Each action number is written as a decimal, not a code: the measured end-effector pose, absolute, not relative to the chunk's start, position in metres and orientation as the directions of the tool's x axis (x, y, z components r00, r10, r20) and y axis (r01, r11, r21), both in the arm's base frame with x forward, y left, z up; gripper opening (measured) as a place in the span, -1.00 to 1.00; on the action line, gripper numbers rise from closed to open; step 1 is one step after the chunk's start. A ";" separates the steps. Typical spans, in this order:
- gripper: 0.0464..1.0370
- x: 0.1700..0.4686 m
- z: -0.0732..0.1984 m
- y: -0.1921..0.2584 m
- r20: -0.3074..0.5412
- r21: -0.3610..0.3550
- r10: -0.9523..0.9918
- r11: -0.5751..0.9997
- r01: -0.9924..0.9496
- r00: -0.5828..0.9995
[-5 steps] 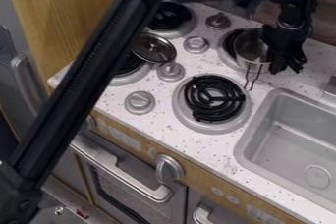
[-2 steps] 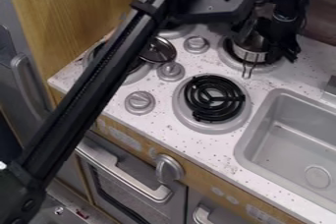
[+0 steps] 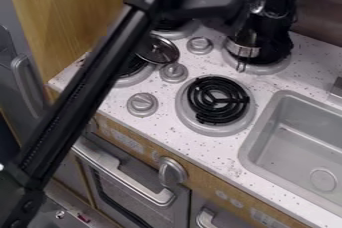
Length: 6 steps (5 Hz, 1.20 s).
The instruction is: Move the silver pot to the top right burner
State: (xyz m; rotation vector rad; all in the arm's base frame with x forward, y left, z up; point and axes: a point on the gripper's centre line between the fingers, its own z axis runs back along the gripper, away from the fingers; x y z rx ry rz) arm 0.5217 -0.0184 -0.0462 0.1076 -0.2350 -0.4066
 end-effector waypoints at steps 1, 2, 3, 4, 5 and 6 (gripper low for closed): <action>-0.03 0.517 -0.044 -0.015 0.215 0.139 -0.391 0.919 0.368 0.895; 0.60 0.514 -0.022 -0.015 0.262 0.161 -0.397 0.917 0.366 0.880; 0.93 0.503 0.005 -0.015 0.323 0.178 -0.398 0.917 0.358 0.859; 0.92 0.478 0.027 -0.010 0.338 0.160 -0.347 0.937 0.310 0.875; 0.92 0.441 0.031 0.001 0.180 0.109 -0.180 0.981 0.163 0.967; 0.92 0.401 0.025 0.009 0.052 0.091 -0.087 0.992 0.082 0.995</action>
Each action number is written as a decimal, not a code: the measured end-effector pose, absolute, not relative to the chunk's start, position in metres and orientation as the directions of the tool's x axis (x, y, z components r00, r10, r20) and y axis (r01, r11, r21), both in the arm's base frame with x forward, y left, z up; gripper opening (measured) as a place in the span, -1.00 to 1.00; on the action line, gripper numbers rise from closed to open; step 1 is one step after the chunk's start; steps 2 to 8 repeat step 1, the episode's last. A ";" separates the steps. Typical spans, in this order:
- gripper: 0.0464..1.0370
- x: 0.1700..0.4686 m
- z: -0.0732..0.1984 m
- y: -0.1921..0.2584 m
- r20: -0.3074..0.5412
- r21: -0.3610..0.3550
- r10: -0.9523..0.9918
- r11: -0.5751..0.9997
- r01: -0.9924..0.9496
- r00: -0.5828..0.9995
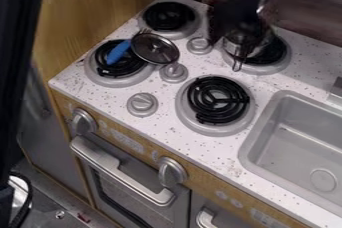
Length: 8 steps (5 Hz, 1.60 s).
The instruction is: Move the silver pot to the top right burner
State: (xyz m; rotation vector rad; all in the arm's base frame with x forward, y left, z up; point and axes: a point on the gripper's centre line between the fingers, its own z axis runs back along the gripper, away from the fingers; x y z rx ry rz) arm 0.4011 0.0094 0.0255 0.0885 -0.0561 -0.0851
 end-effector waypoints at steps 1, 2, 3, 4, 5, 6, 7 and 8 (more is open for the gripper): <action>0.92 0.391 0.028 0.012 0.047 0.043 -0.037 0.998 0.035 0.998; 0.92 0.391 0.028 0.012 0.047 0.043 -0.037 0.998 0.035 0.998; 0.92 0.391 0.028 0.012 0.047 0.043 -0.037 0.998 0.035 0.998; 0.92 0.391 0.028 0.012 0.047 0.043 -0.037 0.998 0.035 0.998; 0.92 0.391 0.028 0.012 0.047 0.043 -0.037 0.998 0.035 0.998; 0.92 0.391 0.028 0.012 0.047 0.043 -0.037 0.998 0.035 0.998; 0.92 0.391 0.028 0.012 0.047 0.043 -0.037 0.998 0.035 0.998; 0.92 0.391 0.028 0.012 0.047 0.043 -0.037 0.998 0.035 0.998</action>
